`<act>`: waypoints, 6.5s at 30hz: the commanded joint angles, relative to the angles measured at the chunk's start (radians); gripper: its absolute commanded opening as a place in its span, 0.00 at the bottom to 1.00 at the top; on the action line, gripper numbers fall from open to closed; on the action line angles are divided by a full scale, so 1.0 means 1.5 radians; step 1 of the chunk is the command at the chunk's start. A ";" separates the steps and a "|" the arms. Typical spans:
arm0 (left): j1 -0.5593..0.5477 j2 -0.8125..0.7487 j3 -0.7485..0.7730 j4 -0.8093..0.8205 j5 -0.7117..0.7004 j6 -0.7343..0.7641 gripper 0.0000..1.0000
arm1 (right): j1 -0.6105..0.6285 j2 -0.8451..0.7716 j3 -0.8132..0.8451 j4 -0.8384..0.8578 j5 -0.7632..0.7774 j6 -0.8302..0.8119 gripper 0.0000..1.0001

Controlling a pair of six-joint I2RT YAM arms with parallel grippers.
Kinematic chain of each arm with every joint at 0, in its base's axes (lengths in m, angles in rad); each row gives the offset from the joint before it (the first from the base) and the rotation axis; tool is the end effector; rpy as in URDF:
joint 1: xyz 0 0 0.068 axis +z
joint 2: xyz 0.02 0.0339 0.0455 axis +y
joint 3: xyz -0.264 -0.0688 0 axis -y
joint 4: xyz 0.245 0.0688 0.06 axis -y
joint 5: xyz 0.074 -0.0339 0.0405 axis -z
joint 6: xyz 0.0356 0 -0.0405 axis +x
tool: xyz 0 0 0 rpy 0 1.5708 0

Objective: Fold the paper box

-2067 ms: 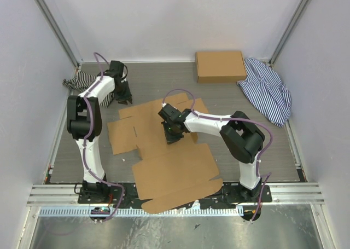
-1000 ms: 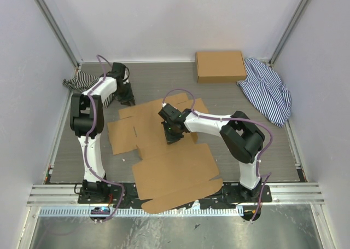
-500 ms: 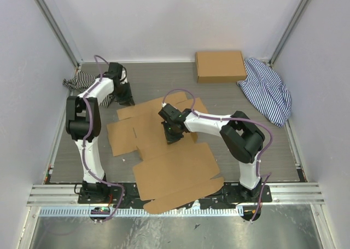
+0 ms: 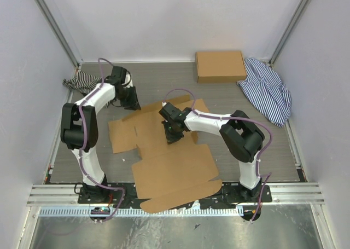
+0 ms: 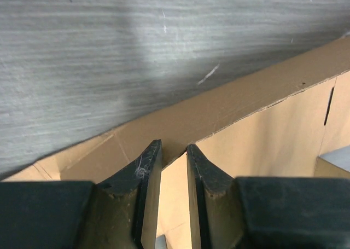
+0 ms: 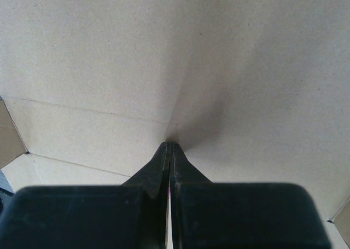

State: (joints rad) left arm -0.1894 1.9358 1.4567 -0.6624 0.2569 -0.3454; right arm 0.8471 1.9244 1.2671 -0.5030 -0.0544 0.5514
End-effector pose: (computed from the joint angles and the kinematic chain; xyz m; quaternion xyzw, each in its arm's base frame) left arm 0.3955 -0.0850 0.2018 -0.0483 0.9682 -0.1765 0.1707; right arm 0.2540 0.2903 0.1585 -0.1496 0.9672 0.1515 0.1388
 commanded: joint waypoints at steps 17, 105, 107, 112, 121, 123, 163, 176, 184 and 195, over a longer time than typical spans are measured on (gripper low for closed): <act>-0.049 0.006 -0.020 -0.050 -0.177 -0.016 0.32 | -0.029 0.000 0.083 -0.069 0.112 -0.061 0.34; -0.167 -0.312 -0.088 -0.192 -0.052 0.129 0.00 | -0.210 0.264 0.631 -0.030 -0.255 -1.090 0.42; -0.167 -0.312 -0.087 -0.192 -0.051 0.128 0.00 | -0.210 0.264 0.630 -0.039 -0.264 -1.091 0.41; -0.167 -0.317 -0.086 -0.193 -0.052 0.126 0.00 | -0.210 0.261 0.638 -0.073 -0.290 -1.105 0.41; -0.167 -0.318 -0.092 -0.192 -0.041 0.124 0.00 | -0.213 0.257 0.666 -0.118 -0.343 -1.145 0.55; -0.167 -0.320 -0.094 -0.193 -0.040 0.124 0.00 | -0.212 0.258 0.671 -0.111 -0.349 -1.144 0.56; -0.168 -0.325 -0.109 -0.182 -0.013 0.113 0.00 | -0.191 0.235 0.613 -0.175 -0.238 -1.219 0.16; -0.169 -0.278 -0.117 -0.162 -0.114 0.102 0.00 | -0.177 0.209 0.627 -0.161 -0.202 -1.196 0.01; -0.170 -0.240 -0.050 -0.138 -0.223 0.072 0.00 | -0.155 0.188 0.633 -0.150 -0.159 -1.142 0.01; -0.136 -0.147 0.094 -0.112 -0.256 0.065 0.00 | -0.154 0.182 0.658 -0.144 -0.132 -0.956 0.01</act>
State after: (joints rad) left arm -0.4068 1.6573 1.5047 -0.9672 -0.1497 -0.2211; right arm 0.5751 2.2837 2.2040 -0.7139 -0.1680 -1.0653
